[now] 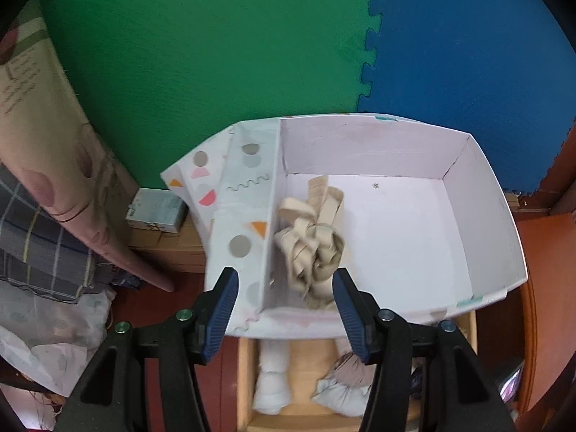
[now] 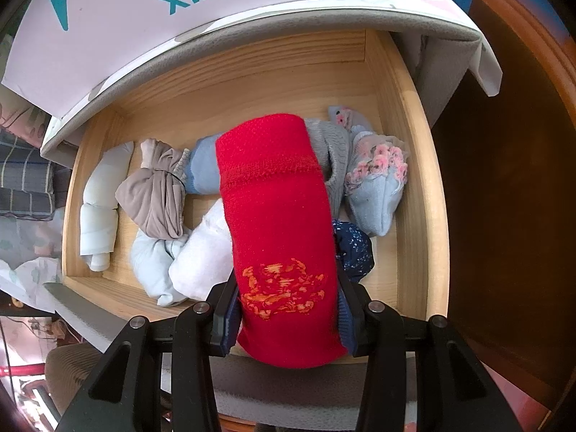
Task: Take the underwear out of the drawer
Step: 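Carry the red sock with the right tool into the white box and release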
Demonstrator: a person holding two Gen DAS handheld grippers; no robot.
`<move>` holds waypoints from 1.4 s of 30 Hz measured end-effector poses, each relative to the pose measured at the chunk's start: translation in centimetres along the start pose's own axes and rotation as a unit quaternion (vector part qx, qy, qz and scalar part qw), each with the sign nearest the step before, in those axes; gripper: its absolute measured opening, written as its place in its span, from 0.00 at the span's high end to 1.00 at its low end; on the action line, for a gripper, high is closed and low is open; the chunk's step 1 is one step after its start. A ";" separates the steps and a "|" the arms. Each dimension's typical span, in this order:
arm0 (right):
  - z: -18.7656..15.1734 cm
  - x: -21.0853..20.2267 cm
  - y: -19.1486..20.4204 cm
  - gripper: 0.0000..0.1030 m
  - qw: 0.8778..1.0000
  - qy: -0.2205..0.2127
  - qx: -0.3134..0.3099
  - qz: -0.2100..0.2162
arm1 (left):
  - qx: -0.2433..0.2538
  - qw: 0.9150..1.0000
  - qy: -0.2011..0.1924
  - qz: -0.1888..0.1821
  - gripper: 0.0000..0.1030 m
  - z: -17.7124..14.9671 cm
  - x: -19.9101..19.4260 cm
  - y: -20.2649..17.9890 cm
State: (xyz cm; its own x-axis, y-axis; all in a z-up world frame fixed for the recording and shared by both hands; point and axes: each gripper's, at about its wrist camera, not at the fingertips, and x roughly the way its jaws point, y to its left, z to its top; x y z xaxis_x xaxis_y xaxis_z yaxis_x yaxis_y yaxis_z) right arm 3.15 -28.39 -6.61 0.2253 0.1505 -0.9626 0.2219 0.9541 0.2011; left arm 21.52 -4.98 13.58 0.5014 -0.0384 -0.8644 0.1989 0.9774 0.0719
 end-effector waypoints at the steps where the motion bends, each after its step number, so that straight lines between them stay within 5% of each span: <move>1: 0.0 0.0 0.1 0.60 1.000 -0.001 -0.002 -0.003 | 0.003 1.000 -0.004 0.005 0.46 -0.7 -0.5 0.3; 9: -0.2 -0.5 0.6 0.61 0.999 -0.020 -0.017 -0.024 | 0.002 1.000 0.013 0.016 0.46 -7.9 -1.2 2.3; 22: 0.3 -4.3 0.7 0.64 0.998 -0.053 -0.034 -0.002 | -0.059 0.996 0.056 0.033 0.46 -19.6 6.0 3.2; 33: 3.3 -15.0 2.6 0.64 0.992 -0.102 -0.074 0.008 | -0.084 0.994 0.070 0.019 0.46 -22.1 8.7 3.1; 42: 10.7 -22.1 4.7 0.64 0.982 -0.166 -0.088 -0.002 | -0.083 0.994 0.067 0.031 0.46 -22.4 8.7 3.1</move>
State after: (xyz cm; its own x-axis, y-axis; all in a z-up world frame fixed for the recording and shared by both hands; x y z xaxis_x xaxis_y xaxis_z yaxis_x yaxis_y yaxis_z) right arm 9.38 -29.96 17.56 0.5289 0.0819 -0.8447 0.0628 0.9888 0.1352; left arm 7.69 2.40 -4.88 0.3895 0.0405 -0.9201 0.0245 0.9982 0.0543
